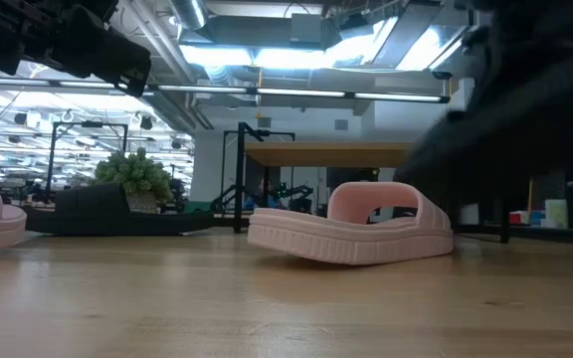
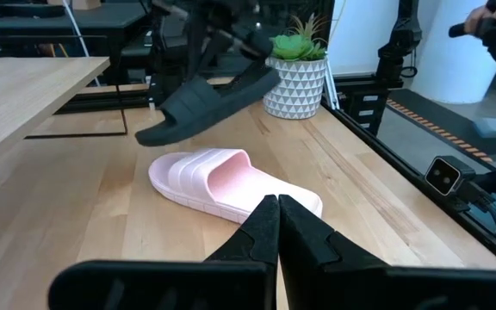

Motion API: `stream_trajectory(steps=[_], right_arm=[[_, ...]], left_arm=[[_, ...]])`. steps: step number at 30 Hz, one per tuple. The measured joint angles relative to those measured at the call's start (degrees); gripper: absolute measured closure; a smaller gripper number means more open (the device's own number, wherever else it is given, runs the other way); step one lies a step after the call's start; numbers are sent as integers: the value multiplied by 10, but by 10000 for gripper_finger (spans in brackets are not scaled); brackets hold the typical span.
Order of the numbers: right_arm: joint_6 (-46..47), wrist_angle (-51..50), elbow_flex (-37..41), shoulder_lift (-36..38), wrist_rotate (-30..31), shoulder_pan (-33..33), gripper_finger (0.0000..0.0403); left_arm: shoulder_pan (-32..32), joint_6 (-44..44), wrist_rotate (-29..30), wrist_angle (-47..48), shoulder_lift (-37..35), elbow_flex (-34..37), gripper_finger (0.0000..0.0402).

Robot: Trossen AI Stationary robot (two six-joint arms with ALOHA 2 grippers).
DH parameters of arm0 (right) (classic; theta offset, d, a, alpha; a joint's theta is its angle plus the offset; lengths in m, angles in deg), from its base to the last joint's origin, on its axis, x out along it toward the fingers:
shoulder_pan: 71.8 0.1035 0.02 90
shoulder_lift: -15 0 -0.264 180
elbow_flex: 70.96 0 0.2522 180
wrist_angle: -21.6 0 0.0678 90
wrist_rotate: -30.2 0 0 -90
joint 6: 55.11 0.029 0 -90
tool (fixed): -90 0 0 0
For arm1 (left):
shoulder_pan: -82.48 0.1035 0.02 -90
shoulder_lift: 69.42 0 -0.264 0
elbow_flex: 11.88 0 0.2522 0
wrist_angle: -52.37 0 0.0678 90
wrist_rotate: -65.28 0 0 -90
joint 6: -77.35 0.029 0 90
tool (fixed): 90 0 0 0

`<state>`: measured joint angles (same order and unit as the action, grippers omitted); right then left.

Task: Pick and place slides into the shelf
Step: Put the right black slide on the shelf

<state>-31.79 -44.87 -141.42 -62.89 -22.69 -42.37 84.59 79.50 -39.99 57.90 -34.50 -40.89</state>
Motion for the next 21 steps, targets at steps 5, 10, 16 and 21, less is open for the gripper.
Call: stream_trajectory(steps=[5,10,16,21], right_arm=[[-1,0,-32,0,65,1,401],[-44,26,-50,0,134,-13,401],[-136,91,-66,0,158,-63,401],[-183,133,-79,0,160,-127,401]], left_arm=[[0,0,0,0,0,0,402],[0,0,0,0,0,0,402],[0,0,0,0,0,0,402],[0,0,0,0,0,0,402]])
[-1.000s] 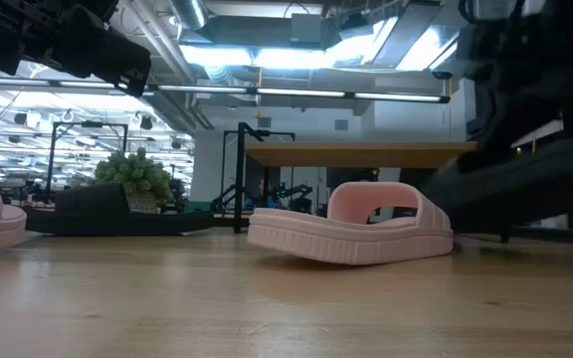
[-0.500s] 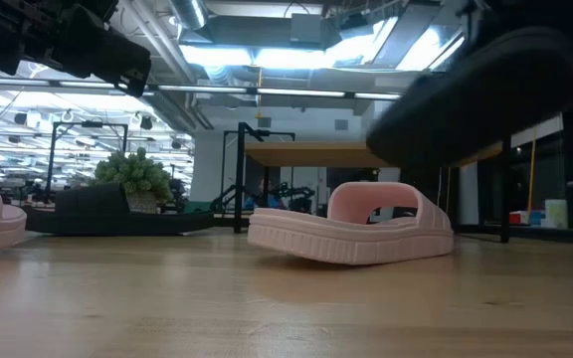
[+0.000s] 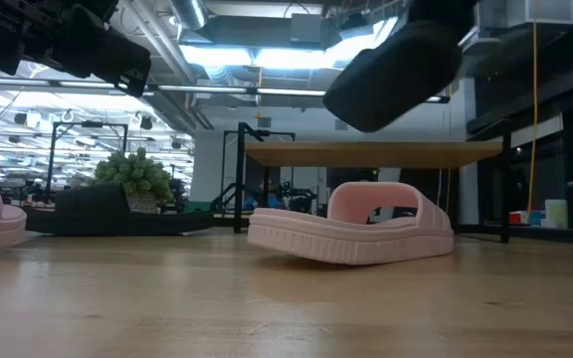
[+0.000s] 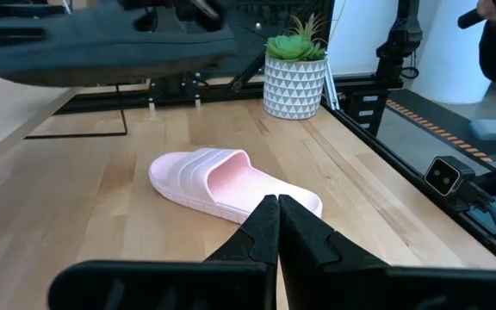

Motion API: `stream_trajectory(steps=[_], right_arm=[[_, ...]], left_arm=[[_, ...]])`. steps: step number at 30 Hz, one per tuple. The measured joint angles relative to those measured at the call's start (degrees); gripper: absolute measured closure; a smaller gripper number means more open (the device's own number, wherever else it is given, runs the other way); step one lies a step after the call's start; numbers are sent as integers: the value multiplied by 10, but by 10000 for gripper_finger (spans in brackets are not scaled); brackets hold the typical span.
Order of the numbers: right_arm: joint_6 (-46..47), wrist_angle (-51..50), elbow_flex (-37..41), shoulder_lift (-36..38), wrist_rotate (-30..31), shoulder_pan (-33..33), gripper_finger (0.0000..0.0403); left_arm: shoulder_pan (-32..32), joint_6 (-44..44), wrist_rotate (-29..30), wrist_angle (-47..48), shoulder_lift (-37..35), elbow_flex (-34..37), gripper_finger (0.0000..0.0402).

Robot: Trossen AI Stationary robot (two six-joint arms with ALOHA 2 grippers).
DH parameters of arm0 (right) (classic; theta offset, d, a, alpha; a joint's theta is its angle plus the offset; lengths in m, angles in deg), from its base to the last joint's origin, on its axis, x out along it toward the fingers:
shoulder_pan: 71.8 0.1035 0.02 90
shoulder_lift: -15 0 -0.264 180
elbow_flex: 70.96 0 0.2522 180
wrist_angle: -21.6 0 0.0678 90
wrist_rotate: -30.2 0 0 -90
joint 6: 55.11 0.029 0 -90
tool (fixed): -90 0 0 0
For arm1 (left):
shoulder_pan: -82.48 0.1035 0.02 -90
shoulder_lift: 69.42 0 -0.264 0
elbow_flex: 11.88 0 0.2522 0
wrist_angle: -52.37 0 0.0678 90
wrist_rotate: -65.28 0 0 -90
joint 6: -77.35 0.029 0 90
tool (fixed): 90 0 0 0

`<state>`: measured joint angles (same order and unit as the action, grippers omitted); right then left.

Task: Pick and place slides into the shelf
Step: Put the right black slide on the shelf

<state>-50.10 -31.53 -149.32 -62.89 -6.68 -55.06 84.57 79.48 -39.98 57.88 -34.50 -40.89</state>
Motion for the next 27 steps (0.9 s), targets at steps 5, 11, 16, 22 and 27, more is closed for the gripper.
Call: stream_trajectory(steps=[5,11,16,22,27], right_arm=[[-105,91,0,-3,-6,-64,401],[-203,203,-1,-33,-37,-139,401],[-252,269,-1,-72,-44,-195,401],[-270,266,-71,-140,-83,-248,401],[-274,158,-197,-221,-85,-271,401]], left_arm=[[0,3,0,0,0,0,402],[0,12,0,-4,0,0,402],[0,12,0,-5,0,0,402],[0,14,0,-4,0,0,402],[0,14,0,-4,0,0,402]])
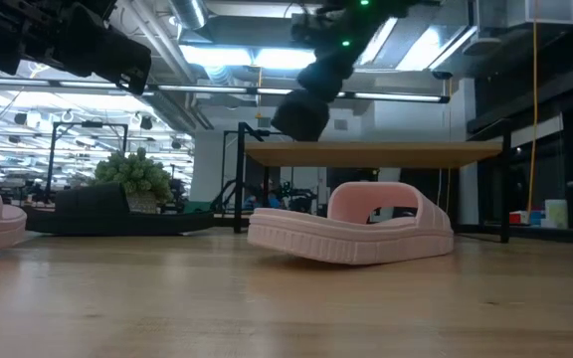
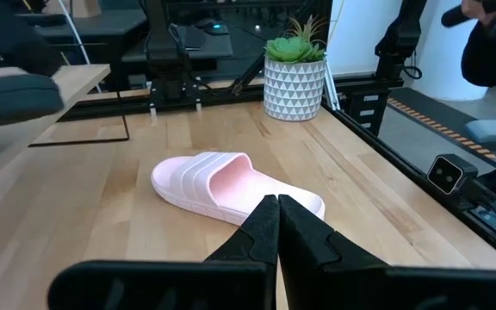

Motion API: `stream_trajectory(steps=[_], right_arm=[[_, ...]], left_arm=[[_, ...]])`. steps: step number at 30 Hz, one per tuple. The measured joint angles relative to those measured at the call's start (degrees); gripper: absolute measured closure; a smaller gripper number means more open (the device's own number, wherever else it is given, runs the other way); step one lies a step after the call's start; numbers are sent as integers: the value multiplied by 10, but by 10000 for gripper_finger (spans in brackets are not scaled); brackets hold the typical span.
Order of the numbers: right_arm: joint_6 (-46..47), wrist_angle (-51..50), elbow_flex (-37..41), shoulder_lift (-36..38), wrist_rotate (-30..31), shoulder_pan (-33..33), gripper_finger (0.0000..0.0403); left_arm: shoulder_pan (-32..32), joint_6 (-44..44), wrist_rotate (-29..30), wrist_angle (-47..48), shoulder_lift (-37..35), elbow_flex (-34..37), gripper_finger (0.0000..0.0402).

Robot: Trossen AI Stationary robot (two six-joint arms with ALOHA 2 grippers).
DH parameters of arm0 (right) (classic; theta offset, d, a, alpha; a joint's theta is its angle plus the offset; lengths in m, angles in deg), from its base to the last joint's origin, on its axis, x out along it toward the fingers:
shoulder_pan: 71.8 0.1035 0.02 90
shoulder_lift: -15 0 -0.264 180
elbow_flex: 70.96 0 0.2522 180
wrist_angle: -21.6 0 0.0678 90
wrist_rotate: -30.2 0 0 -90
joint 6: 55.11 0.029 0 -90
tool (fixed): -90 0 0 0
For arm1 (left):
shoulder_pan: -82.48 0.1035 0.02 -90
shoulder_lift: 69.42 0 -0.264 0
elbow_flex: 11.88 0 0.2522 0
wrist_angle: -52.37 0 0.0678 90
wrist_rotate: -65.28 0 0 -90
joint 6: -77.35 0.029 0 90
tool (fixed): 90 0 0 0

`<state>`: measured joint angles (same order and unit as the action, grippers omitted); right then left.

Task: Pick and place slides into the shelf
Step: Put the right black slide on the shelf

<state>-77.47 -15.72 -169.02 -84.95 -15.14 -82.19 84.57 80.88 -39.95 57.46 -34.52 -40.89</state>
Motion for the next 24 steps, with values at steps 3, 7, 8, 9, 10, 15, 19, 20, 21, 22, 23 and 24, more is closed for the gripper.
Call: stream_trajectory(steps=[3,7,8,9,10,15,19,20,21,22,23,24], right_arm=[[30,-92,-83,-42,4,-12,401],[58,-182,-179,-93,5,-19,401],[61,-194,-200,-104,4,-19,401],[63,-205,-218,-115,4,-19,401],[63,-217,-236,-126,3,-18,401],[56,-246,-294,-171,4,-19,401],[54,-269,-311,-191,35,-22,401],[56,-272,-313,-193,35,-25,401],[60,-277,-313,-194,36,-28,401],[65,-282,-313,-195,36,-31,401],[69,-285,-313,-196,32,-33,401],[72,-286,-313,-196,23,-35,401]], left_arm=[[0,0,0,0,0,0,402],[0,0,0,0,0,0,402],[0,0,0,0,0,0,402],[0,0,0,0,0,0,402],[0,0,0,0,0,0,402],[0,0,0,1,0,0,402],[0,0,0,1,0,0,402],[0,0,0,1,0,0,402],[0,0,0,1,0,0,402],[0,0,0,1,0,0,402],[0,1,0,1,0,0,402],[0,1,0,1,0,0,402]])
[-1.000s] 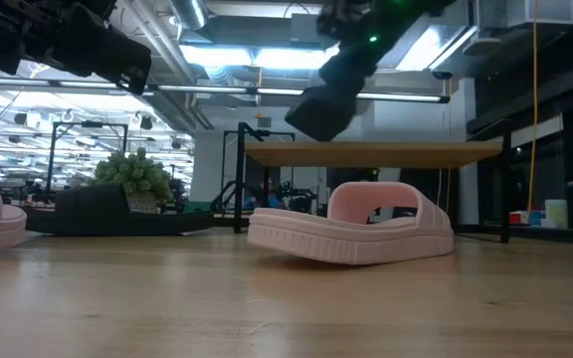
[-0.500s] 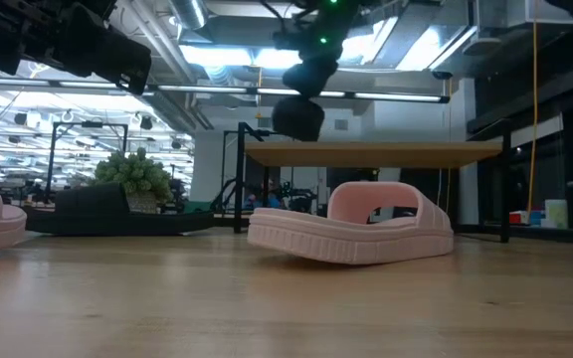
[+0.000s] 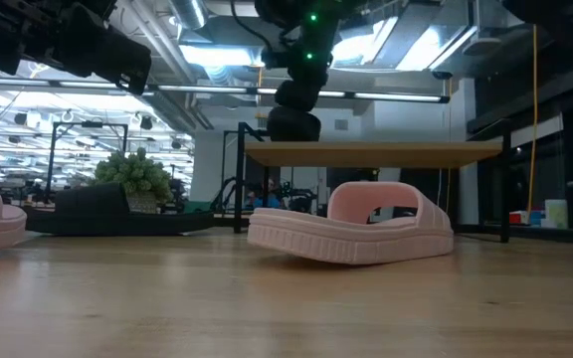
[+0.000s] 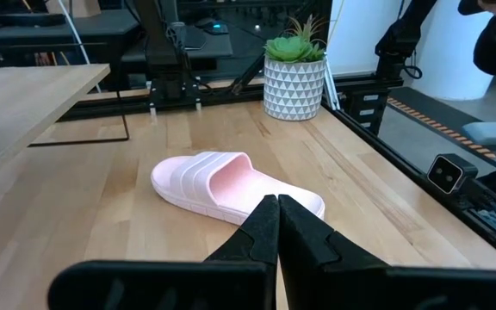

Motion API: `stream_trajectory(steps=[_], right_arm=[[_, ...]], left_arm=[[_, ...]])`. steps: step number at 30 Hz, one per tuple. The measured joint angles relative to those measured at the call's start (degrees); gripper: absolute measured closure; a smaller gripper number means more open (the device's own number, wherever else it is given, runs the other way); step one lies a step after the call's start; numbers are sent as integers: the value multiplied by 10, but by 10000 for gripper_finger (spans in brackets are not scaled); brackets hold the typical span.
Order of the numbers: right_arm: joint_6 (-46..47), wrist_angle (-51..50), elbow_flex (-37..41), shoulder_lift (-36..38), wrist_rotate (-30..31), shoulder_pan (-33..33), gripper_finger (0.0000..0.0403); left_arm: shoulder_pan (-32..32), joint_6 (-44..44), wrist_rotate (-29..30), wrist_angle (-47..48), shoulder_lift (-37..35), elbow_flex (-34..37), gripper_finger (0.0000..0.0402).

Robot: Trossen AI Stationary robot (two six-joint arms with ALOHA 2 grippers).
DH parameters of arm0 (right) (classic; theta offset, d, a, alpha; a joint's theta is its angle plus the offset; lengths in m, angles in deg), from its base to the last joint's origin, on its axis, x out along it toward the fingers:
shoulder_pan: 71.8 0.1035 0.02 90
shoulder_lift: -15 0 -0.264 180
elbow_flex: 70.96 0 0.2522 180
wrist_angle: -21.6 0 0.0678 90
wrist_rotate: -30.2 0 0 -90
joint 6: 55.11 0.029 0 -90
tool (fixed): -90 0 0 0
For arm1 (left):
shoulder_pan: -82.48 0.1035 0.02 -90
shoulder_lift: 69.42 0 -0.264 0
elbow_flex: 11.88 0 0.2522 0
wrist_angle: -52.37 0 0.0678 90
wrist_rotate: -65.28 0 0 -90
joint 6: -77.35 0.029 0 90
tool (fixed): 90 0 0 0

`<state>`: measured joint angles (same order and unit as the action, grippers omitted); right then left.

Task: Pick and place slides into the shelf
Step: Put the right black slide on the shelf

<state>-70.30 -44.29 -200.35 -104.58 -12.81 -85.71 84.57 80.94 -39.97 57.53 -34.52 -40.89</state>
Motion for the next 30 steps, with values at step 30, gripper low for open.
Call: stream_trajectory(steps=[30], right_arm=[[14,18,0,0,-51,-15,401]], left_arm=[[0,0,0,0,0,0,401]])
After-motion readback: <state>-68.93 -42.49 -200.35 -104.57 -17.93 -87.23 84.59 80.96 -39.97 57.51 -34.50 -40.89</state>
